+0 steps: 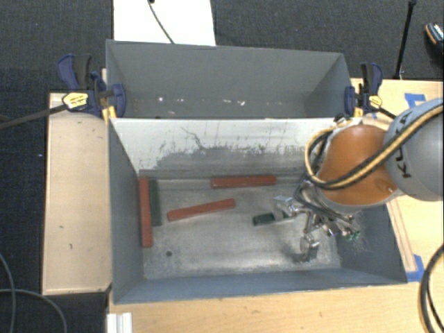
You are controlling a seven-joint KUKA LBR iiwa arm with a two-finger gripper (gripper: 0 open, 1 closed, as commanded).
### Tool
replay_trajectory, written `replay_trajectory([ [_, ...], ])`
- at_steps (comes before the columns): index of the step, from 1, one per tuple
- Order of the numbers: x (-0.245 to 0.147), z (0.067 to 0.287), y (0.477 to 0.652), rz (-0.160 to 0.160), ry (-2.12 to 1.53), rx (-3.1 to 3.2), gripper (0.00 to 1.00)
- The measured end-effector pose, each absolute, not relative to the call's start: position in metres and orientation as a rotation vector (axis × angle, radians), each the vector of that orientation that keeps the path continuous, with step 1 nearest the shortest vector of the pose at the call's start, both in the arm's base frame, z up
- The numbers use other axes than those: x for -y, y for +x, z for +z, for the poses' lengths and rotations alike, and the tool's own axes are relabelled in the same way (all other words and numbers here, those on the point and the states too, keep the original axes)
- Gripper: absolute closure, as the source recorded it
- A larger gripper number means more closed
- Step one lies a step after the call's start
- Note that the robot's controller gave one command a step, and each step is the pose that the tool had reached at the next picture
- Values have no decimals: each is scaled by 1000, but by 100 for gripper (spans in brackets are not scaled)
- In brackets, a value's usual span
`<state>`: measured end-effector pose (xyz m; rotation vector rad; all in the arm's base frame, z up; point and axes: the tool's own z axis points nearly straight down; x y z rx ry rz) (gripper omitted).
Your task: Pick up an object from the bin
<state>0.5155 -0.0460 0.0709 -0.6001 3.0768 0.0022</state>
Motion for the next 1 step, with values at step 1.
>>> replay_trajectory([
  [1, -45, 71, 544, 6, -650, -3066, 0],
])
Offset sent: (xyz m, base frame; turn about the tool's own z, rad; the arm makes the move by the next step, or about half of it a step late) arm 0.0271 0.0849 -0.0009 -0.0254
